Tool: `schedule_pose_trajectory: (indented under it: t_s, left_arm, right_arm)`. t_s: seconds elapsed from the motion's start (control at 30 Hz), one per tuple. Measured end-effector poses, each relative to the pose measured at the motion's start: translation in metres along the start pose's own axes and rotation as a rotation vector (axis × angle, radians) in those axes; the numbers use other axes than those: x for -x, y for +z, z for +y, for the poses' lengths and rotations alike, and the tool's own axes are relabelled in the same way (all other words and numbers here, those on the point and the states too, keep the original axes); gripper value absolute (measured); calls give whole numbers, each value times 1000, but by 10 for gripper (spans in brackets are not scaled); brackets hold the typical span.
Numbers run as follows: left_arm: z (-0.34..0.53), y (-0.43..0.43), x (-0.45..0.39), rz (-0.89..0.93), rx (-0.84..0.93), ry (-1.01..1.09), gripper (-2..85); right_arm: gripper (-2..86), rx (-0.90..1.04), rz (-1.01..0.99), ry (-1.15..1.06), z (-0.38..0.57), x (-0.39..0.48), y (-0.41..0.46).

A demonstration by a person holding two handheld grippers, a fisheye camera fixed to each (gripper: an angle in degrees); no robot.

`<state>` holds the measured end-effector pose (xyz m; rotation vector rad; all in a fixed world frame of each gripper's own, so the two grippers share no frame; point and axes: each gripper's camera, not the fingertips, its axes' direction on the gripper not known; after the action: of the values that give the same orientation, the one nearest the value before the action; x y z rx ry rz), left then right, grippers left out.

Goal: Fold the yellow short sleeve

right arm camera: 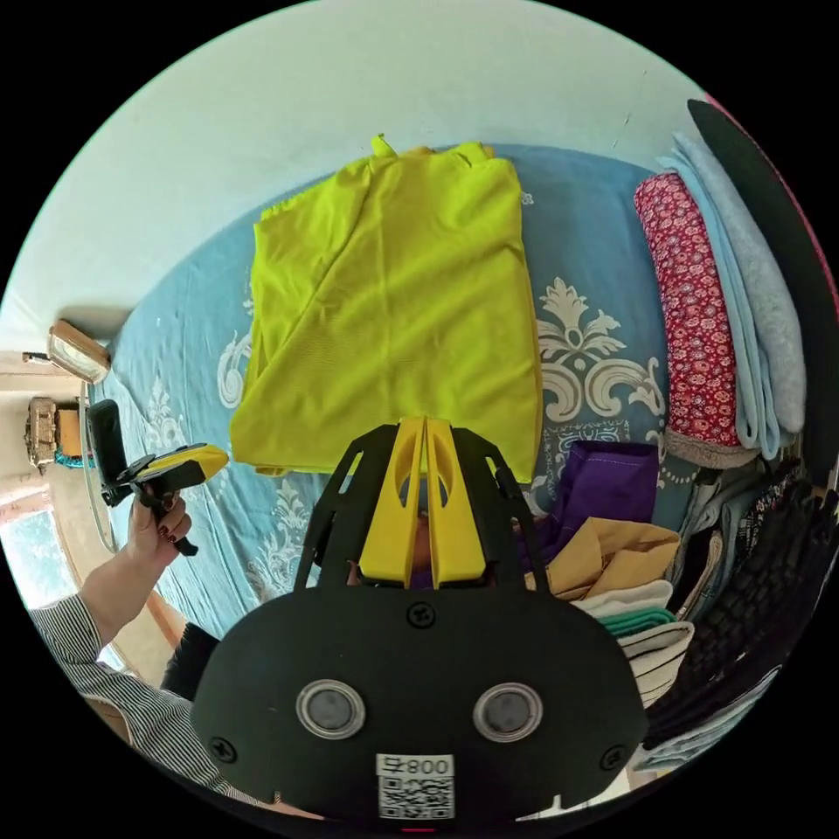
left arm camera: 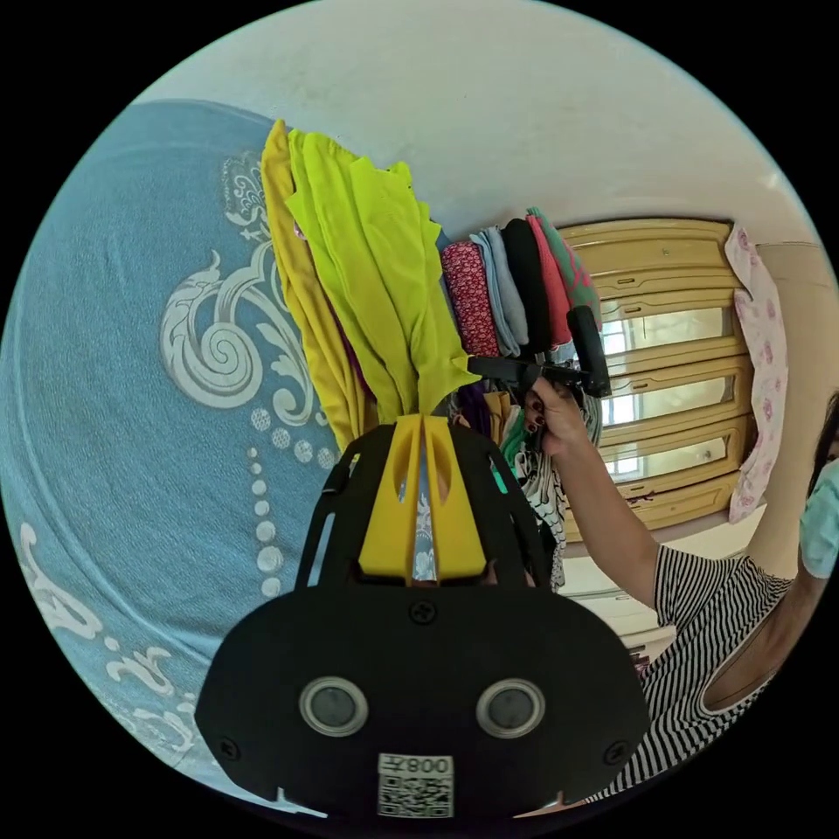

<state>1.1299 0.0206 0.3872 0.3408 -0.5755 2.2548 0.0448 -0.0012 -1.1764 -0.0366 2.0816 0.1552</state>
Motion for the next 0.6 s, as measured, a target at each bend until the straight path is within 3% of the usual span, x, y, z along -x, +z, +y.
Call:
schedule_pose_trajectory:
  t_s: [0.13,0.33,0.6]
  left_arm:
    - [20,-4,-37,-50,-27,76,1]
    - [37,18,-59,-144,48,63,1]
    - [155,-28,-135,-201,53,229,1]
  right_arm:
    - [1,-190,-120,-103,36,55,-33]
    - [1,-78,-131,-125,48,114,4]
    - [1,-304,-231,-119,170,148,-61]
